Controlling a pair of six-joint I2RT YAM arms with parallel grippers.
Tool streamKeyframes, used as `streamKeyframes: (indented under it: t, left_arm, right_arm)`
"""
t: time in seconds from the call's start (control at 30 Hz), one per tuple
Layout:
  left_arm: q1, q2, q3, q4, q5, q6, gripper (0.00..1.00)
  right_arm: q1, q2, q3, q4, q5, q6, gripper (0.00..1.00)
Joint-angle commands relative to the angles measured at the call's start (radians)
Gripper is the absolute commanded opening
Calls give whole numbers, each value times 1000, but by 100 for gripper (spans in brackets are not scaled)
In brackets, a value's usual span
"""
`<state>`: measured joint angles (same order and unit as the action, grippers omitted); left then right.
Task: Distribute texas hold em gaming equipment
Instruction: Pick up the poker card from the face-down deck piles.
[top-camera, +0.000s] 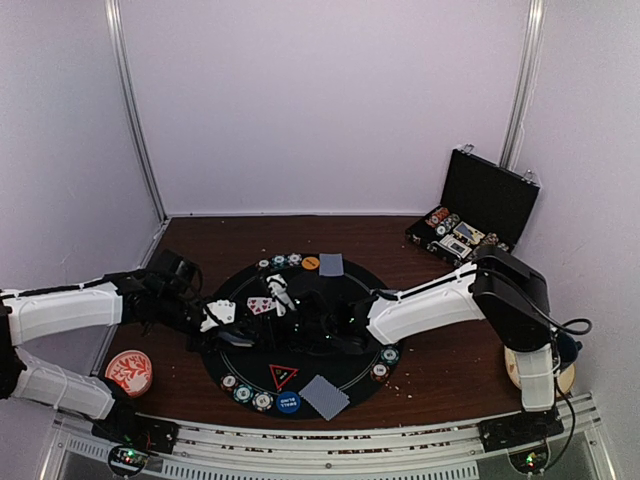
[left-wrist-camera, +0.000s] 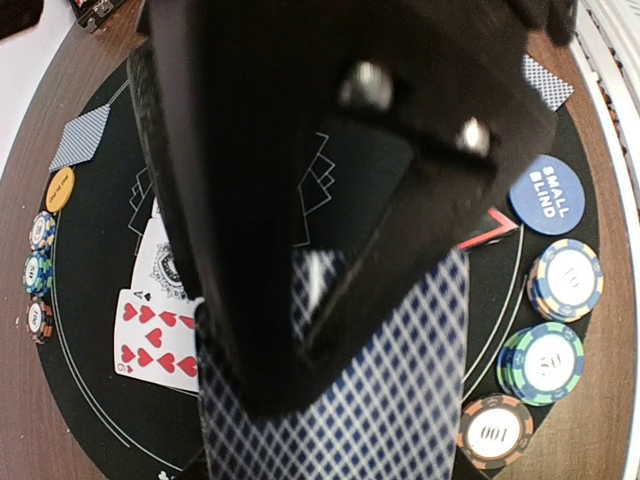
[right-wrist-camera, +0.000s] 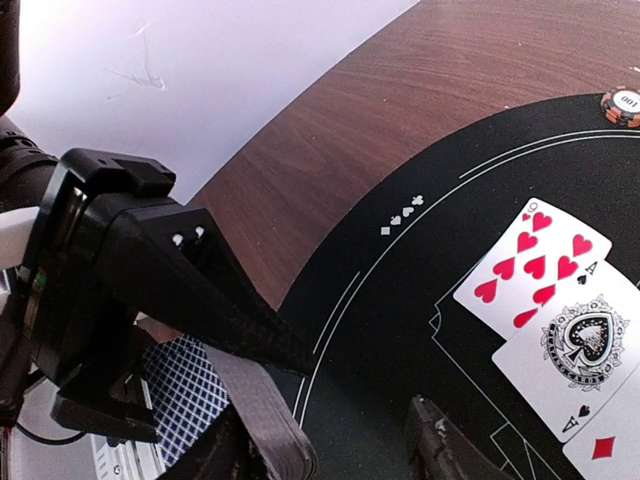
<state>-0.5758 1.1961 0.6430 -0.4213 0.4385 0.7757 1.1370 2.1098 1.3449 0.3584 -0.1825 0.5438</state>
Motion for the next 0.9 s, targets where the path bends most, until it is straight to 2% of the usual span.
streamKeyframes:
  t: [0.0, 0.37, 0.5, 0.57, 0.6, 0.77, 0.87]
  left_arm:
    - [-10, 2, -3, -6, 41, 7, 10]
    - [-10, 20, -8, 9, 24, -3, 10]
    - [-9, 24, -11, 16, 21, -3, 10]
    - [-9, 25, -11, 16, 20, -4, 10]
    - [-10, 24, -11, 18, 19, -5, 10]
    - [-9, 16, -14, 27, 12, -18, 10]
    - [-8, 11, -17, 45, -10, -32, 10]
  right_arm:
    - [-49, -50, -53, -36, 114, -21, 50]
    - [-49, -132, -109, -23, 29, -83, 36]
    - [-49, -154, -135, 3, -37, -101, 16]
    - [-49, -159, -148, 37, -85, -99, 2]
    - [-49, -162, -155, 49, -99, -96, 0]
    - [-62, -190, -204, 105, -122, -61, 0]
    - [-81, -240, -295, 180, -119, -20, 0]
